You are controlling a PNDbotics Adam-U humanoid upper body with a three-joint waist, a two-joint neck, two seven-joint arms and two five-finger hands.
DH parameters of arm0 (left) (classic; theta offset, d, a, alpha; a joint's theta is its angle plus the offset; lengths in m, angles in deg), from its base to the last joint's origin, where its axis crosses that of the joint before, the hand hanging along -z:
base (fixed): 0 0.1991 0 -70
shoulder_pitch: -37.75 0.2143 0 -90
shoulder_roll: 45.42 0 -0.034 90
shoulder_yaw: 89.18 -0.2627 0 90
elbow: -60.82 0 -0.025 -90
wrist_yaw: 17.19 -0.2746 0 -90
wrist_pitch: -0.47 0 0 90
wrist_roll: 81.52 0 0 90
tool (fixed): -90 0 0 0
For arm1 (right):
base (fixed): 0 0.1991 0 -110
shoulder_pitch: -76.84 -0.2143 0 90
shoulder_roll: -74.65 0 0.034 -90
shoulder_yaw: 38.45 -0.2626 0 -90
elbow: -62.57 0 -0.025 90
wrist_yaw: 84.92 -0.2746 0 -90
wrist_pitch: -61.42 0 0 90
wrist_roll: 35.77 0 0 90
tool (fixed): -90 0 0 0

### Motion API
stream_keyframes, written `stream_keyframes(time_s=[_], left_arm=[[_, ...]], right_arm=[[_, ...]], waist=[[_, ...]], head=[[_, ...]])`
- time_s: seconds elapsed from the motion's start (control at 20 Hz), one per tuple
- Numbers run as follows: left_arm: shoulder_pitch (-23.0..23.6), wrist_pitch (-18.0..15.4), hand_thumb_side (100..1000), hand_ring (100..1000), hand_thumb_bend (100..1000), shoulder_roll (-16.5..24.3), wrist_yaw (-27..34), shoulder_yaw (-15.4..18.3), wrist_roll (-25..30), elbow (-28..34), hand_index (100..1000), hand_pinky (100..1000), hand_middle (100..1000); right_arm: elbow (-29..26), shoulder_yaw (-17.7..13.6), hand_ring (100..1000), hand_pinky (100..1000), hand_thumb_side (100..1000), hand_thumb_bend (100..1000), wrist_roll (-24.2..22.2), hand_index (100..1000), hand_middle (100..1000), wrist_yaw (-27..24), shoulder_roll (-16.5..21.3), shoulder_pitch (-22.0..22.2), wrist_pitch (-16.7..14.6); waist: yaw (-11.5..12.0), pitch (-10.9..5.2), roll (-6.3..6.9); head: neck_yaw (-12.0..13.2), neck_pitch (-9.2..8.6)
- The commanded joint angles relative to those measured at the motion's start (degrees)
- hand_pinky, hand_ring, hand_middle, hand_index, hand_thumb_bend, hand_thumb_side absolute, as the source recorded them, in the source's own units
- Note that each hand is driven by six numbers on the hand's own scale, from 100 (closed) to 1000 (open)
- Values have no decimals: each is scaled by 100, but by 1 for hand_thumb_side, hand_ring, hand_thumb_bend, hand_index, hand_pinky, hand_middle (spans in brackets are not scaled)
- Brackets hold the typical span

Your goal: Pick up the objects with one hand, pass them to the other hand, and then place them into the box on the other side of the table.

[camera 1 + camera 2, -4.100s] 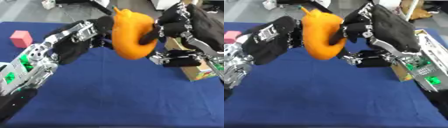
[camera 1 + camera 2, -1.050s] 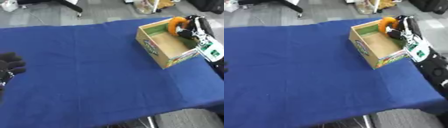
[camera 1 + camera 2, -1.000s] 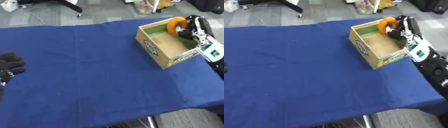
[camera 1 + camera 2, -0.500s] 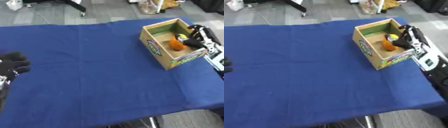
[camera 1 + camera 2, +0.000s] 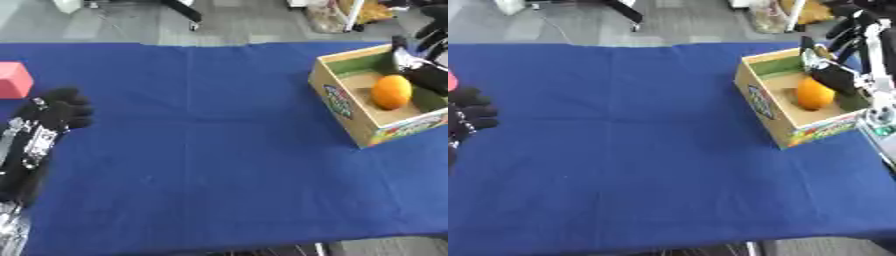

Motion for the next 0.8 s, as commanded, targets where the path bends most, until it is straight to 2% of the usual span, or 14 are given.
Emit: stream_keyframes(time_s=[0.05,0.2,0.35,0.5,0.6,0.8], left_arm=[[-121,-1,651,723,531,271,-143,124,9,97,808,765,684],[-209,-33,645,726,526,533,-405,203,110,97,807,765,687],[-325,-80,641,733,523,883,-838,293,336,97,810,767,696],[-461,-160,637,739,526,1291,-1300,377,670,97,816,778,705],[-529,-206,634,743,534,1582,-1584,440,896,97,825,784,711],[-636,-311,618,754,568,2376,-2248,539,1429,97,843,802,730]], right_arm=[[-442,12,481,361,276,254,-9,785,506,342,-114,4,-610],[-459,238,483,365,282,230,-167,790,509,550,-359,14,-1274],[-461,574,488,374,283,227,-611,800,514,841,-426,-87,-1811],[-461,867,500,400,292,203,-1058,809,527,1145,-472,-227,-2260],[-461,972,499,403,291,196,-1255,808,525,1338,-558,-281,-2436],[-462,1131,495,406,304,152,-1440,804,521,1529,-714,-282,-2520]], waist=[[-33,-54,40],[-72,-64,69],[-104,-72,97],[-110,-86,118],[-109,-93,129],[-103,-106,155]], head=[[398,-10],[733,-10],[1070,-10],[1301,-10],[1420,-10],[1601,-10]])
